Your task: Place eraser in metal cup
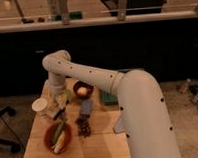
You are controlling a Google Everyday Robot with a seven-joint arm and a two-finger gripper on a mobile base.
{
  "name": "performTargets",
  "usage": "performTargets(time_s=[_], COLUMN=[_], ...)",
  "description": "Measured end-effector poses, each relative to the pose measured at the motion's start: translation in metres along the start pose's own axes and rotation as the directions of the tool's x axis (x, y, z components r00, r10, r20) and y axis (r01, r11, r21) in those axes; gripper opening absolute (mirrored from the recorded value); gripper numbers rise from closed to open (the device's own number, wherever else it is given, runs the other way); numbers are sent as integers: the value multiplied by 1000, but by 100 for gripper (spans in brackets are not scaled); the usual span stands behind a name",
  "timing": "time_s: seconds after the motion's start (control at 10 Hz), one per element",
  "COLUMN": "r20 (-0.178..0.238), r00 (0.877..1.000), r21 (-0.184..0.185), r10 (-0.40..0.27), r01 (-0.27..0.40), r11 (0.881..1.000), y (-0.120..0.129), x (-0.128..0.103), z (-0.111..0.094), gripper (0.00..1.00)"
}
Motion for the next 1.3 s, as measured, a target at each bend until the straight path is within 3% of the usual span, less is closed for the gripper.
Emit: performTargets(time_s=[1.1,1.3], r20=[74,81], r00=[996,995], r21=[-46,-46], r10=[55,65], r01=[-51,-61], r11=[998,997], y=[-13,-14], x=[19,21], z=[22,22], gripper=[3,9])
